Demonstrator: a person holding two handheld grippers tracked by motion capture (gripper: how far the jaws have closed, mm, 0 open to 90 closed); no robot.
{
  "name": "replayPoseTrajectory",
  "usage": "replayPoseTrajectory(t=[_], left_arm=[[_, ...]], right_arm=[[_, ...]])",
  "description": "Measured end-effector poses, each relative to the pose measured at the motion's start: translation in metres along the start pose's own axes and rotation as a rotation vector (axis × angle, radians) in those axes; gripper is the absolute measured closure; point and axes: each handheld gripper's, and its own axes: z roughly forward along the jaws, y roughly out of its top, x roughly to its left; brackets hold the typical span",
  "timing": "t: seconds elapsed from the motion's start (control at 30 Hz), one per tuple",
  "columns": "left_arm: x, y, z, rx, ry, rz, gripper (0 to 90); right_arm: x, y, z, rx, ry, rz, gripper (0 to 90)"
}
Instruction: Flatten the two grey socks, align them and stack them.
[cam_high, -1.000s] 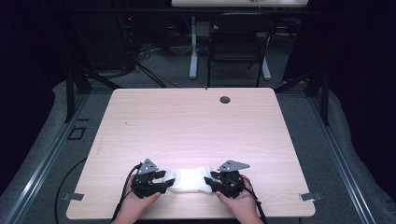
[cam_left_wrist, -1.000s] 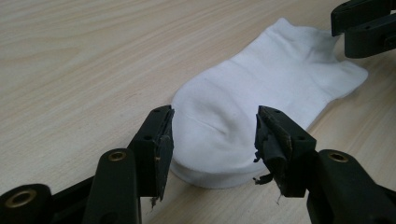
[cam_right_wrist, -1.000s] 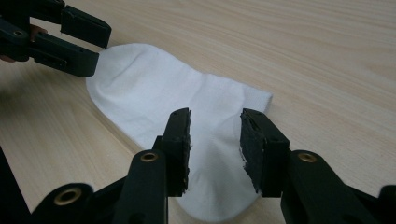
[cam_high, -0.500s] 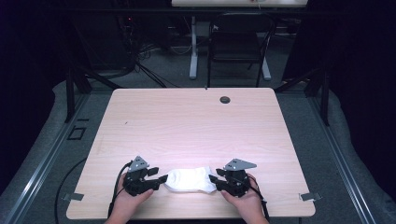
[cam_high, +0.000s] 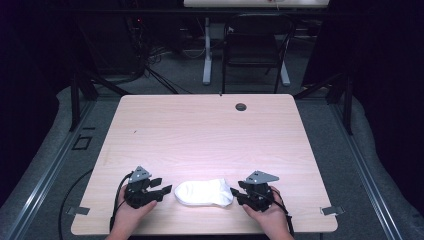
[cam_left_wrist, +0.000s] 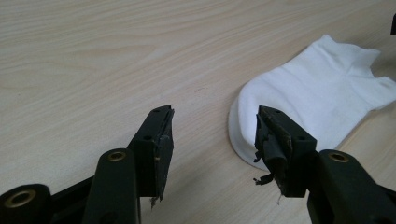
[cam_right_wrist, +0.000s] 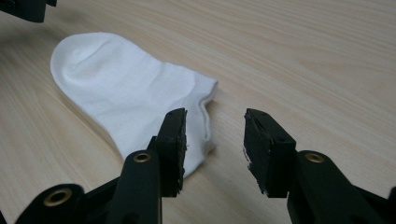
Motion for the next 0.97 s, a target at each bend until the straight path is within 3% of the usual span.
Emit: replayPoseTrajectory(t=[0.1,0.27,0.5,0.73,0.83,0.97], left_arm=[[0.001,-0.002,0.001,0.006,0.005,-0.004,46.8],[0.002,-0.003,0.006,0.024,0.012,0.011,46.8],[0.004,-0.004,0.008,0.022,0.022,0.003,46.6],[0.005,-0.003,0.012,0.026,0.033,0.000,46.4],[0.005,-0.003,0.011,0.023,0.029,-0.031,46.4],[0.006,-0.003,0.010,0.017,0.022,-0.031,45.9]], right_arm=[[-0.003,-0.003,-0.002,-0.007,-0.014,0.017,59.2],[-0.007,-0.008,0.000,-0.046,-0.010,0.119,59.3],[-0.006,-0.010,0.007,-0.032,-0.028,0.104,58.2],[-0.010,-0.009,0.008,-0.022,-0.026,0.114,58.1],[-0.012,-0.010,0.009,-0.027,-0.027,0.132,58.1],[-0.014,-0.010,0.009,-0.021,-0.024,0.144,58.1]])
